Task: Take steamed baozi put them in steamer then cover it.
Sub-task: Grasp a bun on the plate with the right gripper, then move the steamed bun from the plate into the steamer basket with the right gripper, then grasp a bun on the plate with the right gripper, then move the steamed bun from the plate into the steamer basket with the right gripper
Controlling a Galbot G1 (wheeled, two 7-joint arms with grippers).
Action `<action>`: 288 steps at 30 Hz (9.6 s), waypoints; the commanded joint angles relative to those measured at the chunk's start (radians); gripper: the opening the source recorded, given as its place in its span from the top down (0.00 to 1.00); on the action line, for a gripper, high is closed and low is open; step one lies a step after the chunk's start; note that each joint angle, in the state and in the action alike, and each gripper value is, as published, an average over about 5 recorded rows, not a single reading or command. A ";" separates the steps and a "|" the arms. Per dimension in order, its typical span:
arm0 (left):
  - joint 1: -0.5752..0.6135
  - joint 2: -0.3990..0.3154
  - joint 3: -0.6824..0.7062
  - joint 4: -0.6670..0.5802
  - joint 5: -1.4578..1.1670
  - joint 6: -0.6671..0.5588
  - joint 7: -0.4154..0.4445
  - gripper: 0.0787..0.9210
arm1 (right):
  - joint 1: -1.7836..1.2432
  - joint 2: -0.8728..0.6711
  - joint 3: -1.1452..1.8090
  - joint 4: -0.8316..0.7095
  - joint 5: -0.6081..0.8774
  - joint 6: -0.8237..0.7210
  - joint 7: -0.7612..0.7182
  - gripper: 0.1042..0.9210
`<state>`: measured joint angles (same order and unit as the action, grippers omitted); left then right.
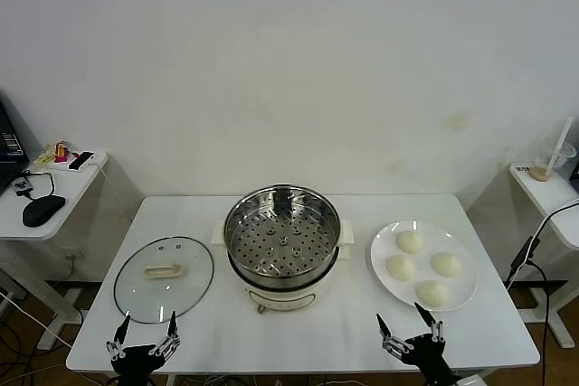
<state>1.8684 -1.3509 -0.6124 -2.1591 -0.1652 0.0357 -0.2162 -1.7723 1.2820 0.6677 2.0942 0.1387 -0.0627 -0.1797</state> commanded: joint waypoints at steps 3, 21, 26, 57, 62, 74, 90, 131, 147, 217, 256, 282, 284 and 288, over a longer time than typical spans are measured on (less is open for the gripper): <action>0.013 0.002 -0.004 -0.013 0.039 0.008 0.000 0.12 | 0.095 -0.117 0.089 -0.027 -0.206 -0.056 -0.013 0.12; -0.012 0.002 -0.044 0.015 0.231 0.059 0.069 0.12 | 0.674 -0.670 -0.021 -0.417 -0.635 -0.121 -0.527 0.12; -0.025 0.002 -0.065 0.010 0.234 0.059 0.068 0.12 | 0.939 -0.765 -0.278 -0.564 -0.618 -0.060 -0.670 0.12; -0.122 0.030 -0.097 0.014 0.153 0.080 0.117 0.12 | 1.680 -0.356 -1.092 -1.258 -0.657 0.137 -0.960 0.12; -0.121 0.032 -0.102 0.014 0.152 0.079 0.118 0.12 | 1.668 -0.324 -1.086 -1.295 -0.683 0.137 -0.937 0.12; -0.127 0.031 -0.106 0.019 0.155 0.074 0.123 0.12 | 1.663 -0.248 -1.051 -1.385 -0.724 0.143 -0.889 0.12; -0.128 0.030 -0.105 0.019 0.165 0.063 0.127 0.12 | 1.671 -0.259 -1.066 -1.378 -0.732 0.128 -0.912 0.37; -0.150 0.080 -0.102 0.034 0.117 0.073 0.146 0.12 | 2.340 -0.130 -1.805 -0.860 -0.022 0.139 -0.829 0.37; -0.150 0.064 -0.134 0.017 0.111 0.077 0.148 0.12 | 2.210 0.078 -1.869 -1.057 -0.395 0.429 -0.726 0.37; -0.180 0.136 -0.144 -0.014 0.033 0.091 0.136 0.12 | 1.753 -0.817 -1.460 -0.576 -0.228 -0.233 -0.845 0.12; -0.163 0.119 -0.191 0.000 0.037 0.091 0.136 0.12 | 1.642 -0.459 -1.355 -0.963 -0.379 -0.171 -0.900 0.14; -0.158 0.110 -0.190 -0.017 0.037 0.091 0.136 0.12 | 1.887 -0.620 -1.469 -0.796 -0.214 -0.204 -0.945 0.38; -0.158 0.112 -0.189 -0.019 0.037 0.091 0.136 0.12 | 1.944 -0.646 -1.496 -0.773 -0.181 -0.208 -0.946 0.38; -0.158 0.117 -0.184 -0.025 0.038 0.093 0.137 0.12 | 2.086 -0.676 -1.572 -0.736 -0.102 -0.218 -0.944 0.37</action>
<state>1.7099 -1.2337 -0.7948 -2.1842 -0.1279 0.1281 -0.0798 0.0861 0.6859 -0.7968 1.2736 -0.0930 -0.2702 -1.1200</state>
